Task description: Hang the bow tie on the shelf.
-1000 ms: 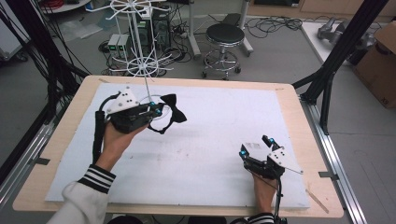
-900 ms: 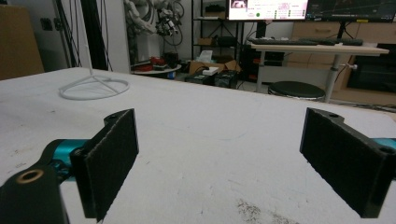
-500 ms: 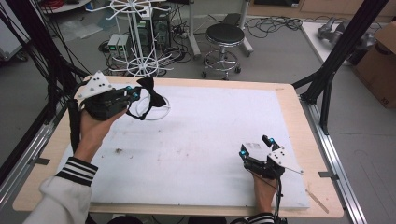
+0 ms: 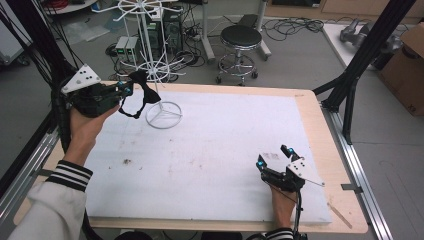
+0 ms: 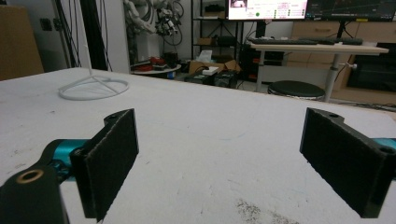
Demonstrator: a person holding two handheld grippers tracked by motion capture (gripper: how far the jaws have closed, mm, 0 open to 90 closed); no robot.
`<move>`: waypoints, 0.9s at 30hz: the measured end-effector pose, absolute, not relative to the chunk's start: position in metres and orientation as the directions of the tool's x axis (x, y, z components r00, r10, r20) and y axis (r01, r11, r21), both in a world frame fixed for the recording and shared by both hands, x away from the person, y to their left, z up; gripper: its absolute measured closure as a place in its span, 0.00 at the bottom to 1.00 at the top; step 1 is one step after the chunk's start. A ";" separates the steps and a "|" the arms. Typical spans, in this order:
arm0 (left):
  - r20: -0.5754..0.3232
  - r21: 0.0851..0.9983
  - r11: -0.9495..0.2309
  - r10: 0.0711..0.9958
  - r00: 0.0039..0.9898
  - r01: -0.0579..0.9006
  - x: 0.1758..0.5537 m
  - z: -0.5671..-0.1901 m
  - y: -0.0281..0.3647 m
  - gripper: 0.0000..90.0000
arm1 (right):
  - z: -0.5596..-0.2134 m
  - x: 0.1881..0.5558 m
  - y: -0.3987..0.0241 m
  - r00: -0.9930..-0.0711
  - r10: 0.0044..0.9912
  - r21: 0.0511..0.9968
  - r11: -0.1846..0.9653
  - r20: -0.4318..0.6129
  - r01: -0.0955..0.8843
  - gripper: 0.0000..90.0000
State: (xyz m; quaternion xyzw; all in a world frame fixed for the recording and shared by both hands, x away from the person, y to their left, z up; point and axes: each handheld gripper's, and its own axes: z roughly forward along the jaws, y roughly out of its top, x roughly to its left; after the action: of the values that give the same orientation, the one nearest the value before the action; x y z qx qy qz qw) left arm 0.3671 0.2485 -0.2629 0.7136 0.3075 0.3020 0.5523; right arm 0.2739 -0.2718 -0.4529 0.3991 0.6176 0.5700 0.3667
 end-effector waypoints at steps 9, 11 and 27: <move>0.108 0.969 -0.223 0.771 0.628 0.107 0.376 -0.261 0.249 0.98 | -0.453 0.274 -0.272 -0.414 0.910 0.996 0.029 0.008 0.082 0.12; 0.114 0.966 -0.232 0.769 0.629 0.109 0.381 -0.259 0.249 0.98 | -0.453 0.274 -0.272 -0.413 0.911 0.996 0.028 0.009 0.082 0.12; 0.134 0.956 -0.265 0.777 0.615 0.127 0.404 -0.257 0.245 0.98 | -0.453 0.274 -0.272 -0.413 0.911 0.997 0.028 0.006 0.077 0.12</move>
State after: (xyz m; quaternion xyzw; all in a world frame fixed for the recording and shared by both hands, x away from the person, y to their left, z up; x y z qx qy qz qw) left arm 0.4041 0.2448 -0.2567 0.7318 0.3088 0.3114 0.5216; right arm 0.2745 -0.2721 -0.4528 0.4002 0.6172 0.5707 0.3650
